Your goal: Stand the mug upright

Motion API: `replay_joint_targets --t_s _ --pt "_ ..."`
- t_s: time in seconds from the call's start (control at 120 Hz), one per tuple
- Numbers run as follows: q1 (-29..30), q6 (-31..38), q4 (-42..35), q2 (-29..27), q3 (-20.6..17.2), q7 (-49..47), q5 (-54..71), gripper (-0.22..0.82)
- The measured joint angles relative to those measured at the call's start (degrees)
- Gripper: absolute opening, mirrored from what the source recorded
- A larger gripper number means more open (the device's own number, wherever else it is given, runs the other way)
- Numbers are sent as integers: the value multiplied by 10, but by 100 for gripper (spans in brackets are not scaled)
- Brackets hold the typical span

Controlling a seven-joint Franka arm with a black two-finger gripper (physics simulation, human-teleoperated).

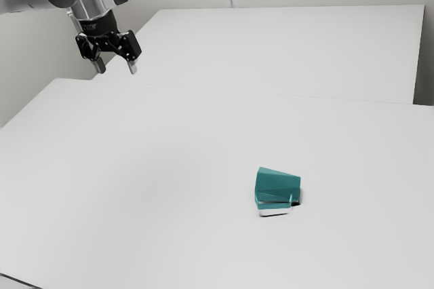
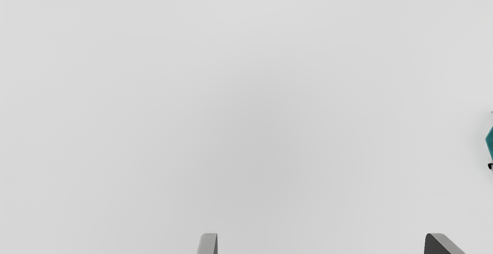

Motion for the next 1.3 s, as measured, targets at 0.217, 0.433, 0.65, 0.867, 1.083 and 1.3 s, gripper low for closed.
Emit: replay_joint_targets --t_s 0.217,0.433,0.65,0.867,1.083,1.3 --pt "-3 1 0 -1 0 0 -3 58" --pt "-3 48 -50 -7 0 13 -74 58" --pt "-4 132 -134 -14 0 56 -181 58" --pt "-6 210 -219 -15 0 123 -308 58" --pt "-7 253 -291 -13 -1 209 -416 58" --pt "-14 279 -332 -6 -3 306 -502 58"
